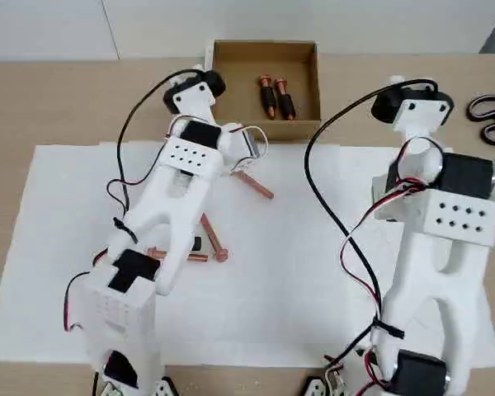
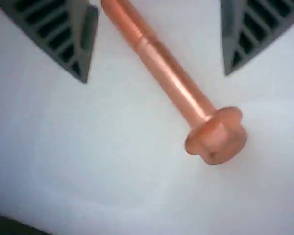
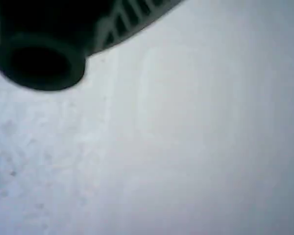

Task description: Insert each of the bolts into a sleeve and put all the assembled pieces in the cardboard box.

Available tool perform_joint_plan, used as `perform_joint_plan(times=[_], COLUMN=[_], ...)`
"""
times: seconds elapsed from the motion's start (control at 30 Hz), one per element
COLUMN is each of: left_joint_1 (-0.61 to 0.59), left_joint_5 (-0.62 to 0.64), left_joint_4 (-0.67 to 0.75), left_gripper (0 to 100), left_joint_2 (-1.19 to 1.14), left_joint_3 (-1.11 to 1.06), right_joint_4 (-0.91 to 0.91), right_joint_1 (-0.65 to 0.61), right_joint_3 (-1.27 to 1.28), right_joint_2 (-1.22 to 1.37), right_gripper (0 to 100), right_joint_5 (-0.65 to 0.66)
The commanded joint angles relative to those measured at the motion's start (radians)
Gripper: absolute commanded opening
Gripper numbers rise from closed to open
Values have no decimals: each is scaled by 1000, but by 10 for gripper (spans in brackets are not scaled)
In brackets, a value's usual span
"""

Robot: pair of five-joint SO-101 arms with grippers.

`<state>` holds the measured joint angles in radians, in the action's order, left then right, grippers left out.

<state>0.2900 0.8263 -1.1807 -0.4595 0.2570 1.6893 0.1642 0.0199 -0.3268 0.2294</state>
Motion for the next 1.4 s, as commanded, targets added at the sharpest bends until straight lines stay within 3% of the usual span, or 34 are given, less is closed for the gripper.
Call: perform_joint_plan(times=[0.0,0.7,0.9,1.03,1.23,1.37], left_joint_1=[14,21,28,29,44,58], left_joint_5=[43,152,147,147,147,92], left_joint_4=[38,137,137,137,129,11], left_gripper=[171,169,0,5,5,5], left_joint_2=[-2,-152,-157,-157,-149,-110], left_joint_3=[8,8,8,8,15,102], right_joint_4=[15,16,16,16,16,16], right_joint_1=[7,8,10,8,8,12], right_joint_3=[-54,-54,-54,-54,-54,-54], right_joint_2=[-45,-47,-47,-47,-47,-47], right_gripper=[4,4,4,4,4,4], right_joint_5=[5,-21,-21,-21,-23,-23])
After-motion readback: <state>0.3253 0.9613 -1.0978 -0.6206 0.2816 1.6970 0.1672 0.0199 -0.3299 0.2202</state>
